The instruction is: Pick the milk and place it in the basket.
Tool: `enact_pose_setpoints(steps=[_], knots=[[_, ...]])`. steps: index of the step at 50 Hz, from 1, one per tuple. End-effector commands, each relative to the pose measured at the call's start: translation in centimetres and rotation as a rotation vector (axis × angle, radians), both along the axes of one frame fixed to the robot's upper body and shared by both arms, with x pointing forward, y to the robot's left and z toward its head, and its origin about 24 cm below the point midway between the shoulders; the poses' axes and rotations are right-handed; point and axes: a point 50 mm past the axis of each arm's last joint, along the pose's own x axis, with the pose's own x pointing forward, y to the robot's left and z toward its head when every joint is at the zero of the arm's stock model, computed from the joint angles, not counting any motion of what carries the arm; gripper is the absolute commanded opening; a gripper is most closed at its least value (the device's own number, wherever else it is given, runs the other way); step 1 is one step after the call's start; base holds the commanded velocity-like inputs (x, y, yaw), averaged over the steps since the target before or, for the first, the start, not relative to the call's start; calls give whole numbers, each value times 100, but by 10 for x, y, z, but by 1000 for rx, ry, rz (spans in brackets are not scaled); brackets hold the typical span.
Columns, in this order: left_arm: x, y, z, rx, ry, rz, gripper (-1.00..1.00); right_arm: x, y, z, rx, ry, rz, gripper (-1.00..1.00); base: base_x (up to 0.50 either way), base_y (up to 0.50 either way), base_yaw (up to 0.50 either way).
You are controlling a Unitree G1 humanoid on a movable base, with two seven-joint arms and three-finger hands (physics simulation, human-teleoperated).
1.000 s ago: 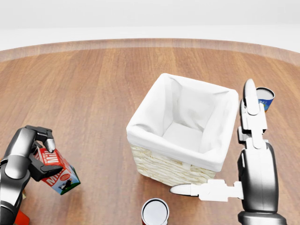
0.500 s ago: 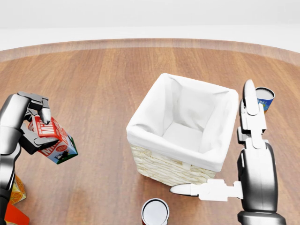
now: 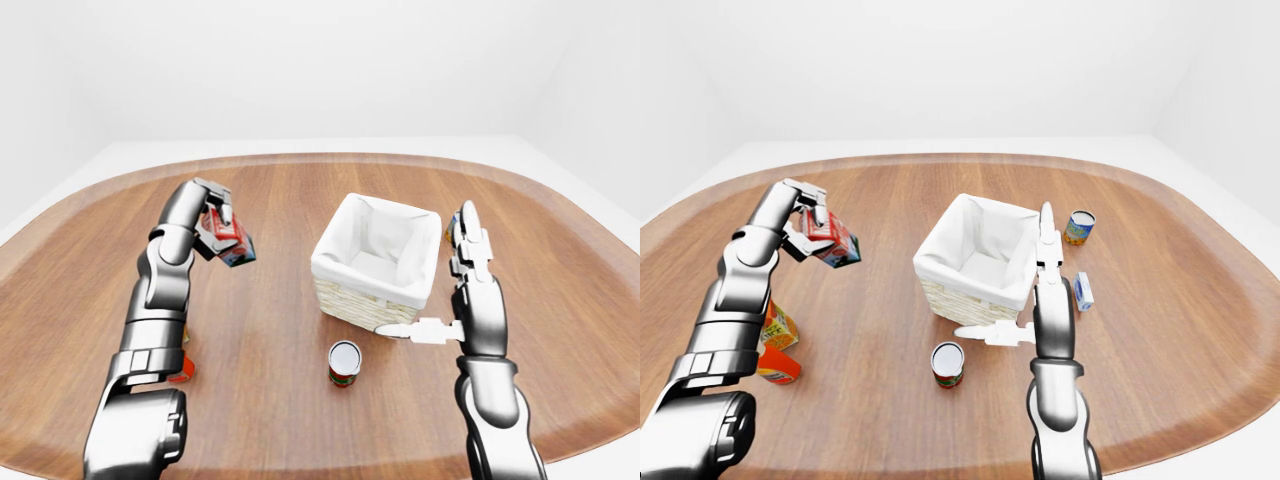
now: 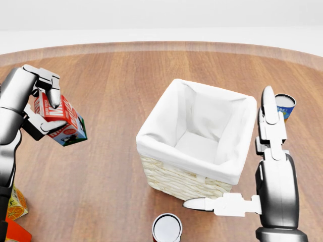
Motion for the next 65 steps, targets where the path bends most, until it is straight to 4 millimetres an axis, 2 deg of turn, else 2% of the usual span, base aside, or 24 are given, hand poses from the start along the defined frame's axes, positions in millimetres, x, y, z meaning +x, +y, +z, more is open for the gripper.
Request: enact_pose_setpoints(steps=[1,17,22,31,40,48,55,65], knots=[[4,-13,31,37,-99,-27,-100,-1,0,1,0,-3,1,100,5,0,0],[16,-35,56,78,-133,-75,-100,0,0,0,2,0,1,100,5,0,0],[14,-53,69,106,-173,-135,-100,-1,0,1,2,-4,3,100,5,0,0],[16,-67,76,124,-182,-164,-100,-1,0,0,3,0,3,100,5,0,0],[20,-87,74,131,-177,-200,-100,0,-1,-1,4,3,3,100,5,0,0],[19,-106,82,142,-196,-247,-100,1,-1,-2,6,9,2,100,5,0,0],[20,-117,79,152,-189,-266,-100,1,-1,-1,4,4,0,100,5,0,0],[11,-130,92,174,-231,-320,-100,1,0,-2,5,8,4,100,5,0,0]])
